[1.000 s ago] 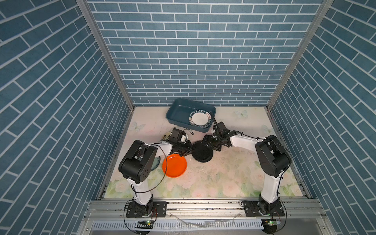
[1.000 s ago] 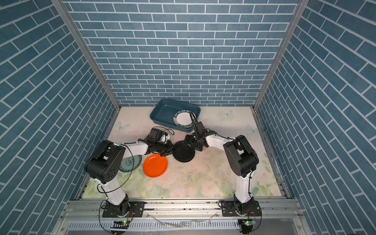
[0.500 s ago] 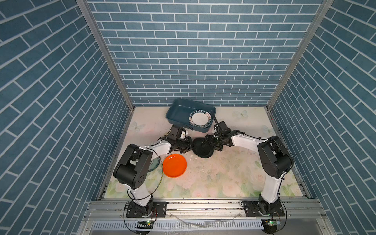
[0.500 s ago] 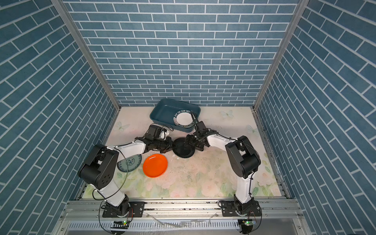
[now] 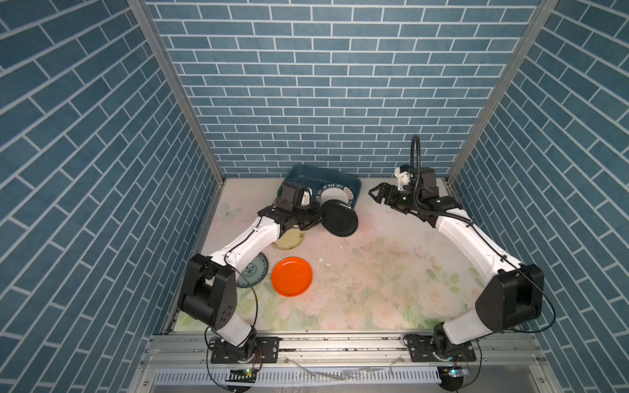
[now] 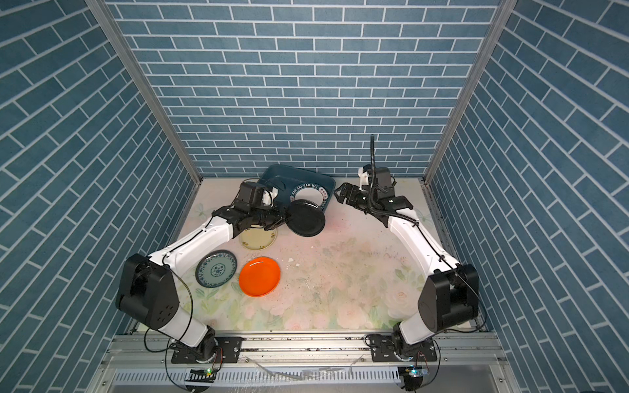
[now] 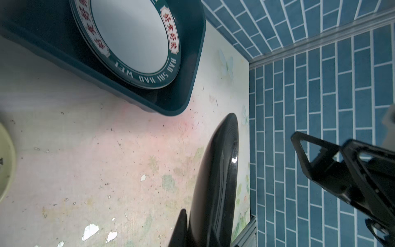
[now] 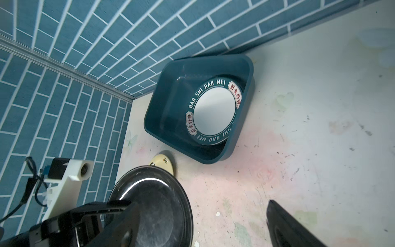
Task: Place the plates into the plastic bin on the countertop
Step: Pick up the plate from the center of the table, then place the plate in the plastic bin.
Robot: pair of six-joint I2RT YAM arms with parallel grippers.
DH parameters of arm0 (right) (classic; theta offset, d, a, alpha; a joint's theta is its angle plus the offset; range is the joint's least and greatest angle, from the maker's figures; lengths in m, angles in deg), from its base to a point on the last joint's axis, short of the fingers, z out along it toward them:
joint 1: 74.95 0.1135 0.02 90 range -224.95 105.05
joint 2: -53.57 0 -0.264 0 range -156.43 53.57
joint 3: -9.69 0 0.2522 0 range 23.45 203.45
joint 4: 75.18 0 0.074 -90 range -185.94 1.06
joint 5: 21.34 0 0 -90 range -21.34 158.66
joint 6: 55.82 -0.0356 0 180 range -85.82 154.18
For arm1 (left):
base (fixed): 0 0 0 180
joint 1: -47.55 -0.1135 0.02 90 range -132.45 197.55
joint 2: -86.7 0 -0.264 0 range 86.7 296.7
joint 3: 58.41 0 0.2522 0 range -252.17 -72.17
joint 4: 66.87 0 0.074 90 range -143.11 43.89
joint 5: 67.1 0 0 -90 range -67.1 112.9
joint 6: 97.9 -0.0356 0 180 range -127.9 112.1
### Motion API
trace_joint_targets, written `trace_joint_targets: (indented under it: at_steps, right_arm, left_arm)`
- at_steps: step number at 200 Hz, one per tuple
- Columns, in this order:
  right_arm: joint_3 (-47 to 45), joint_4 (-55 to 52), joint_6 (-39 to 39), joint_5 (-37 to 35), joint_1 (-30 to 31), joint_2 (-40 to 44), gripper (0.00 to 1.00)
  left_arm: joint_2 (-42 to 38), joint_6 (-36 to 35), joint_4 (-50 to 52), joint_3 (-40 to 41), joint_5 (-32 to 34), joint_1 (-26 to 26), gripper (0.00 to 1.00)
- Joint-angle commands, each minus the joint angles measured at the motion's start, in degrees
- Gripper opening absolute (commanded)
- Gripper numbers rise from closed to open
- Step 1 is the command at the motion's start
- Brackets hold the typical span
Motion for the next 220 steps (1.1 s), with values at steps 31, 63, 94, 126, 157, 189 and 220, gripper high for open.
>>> trace_joint_targets:
  at_steps: [31,63,94,126,157,189,220]
  right_arm:
    - [1.4,-4.3,6.7,-0.4,-2.1,2.6,0.94]
    - [3.5,-4.2,6.7,-2.7,-2.5,1.8,0.94]
    - [5.8,-3.0,4.7,-7.2,-2.6,-0.3,0.94]
    - [9.2,-2.7,2.8,-8.1,-2.7,-4.8,0.94]
    - [12.1,-2.8,1.2,-8.4,-2.8,-8.4,0.94]
    - [12.0,-3.0,0.9,-11.0,-2.8,-9.2,0.94]
    - [12.0,-3.7,0.6,-11.9,-2.8,-9.8,0.94]
  left_arm:
    - [14.5,2.0,1.8,-15.7,5.8,-1.0,0.00]
    - [25.5,2.1,3.5,-26.5,5.8,-3.0,0.00]
    - [34.2,5.1,0.6,-32.2,3.1,-5.9,0.00]
    - [42.8,5.0,3.4,-42.4,1.4,-7.1,0.00]
    - [49.4,4.4,7.0,-51.9,0.3,-7.0,0.00]
    - [53.8,6.7,6.1,-55.5,-1.3,-7.1,0.00]
    - [55.7,7.2,7.2,-57.4,-1.8,-7.1,0.05]
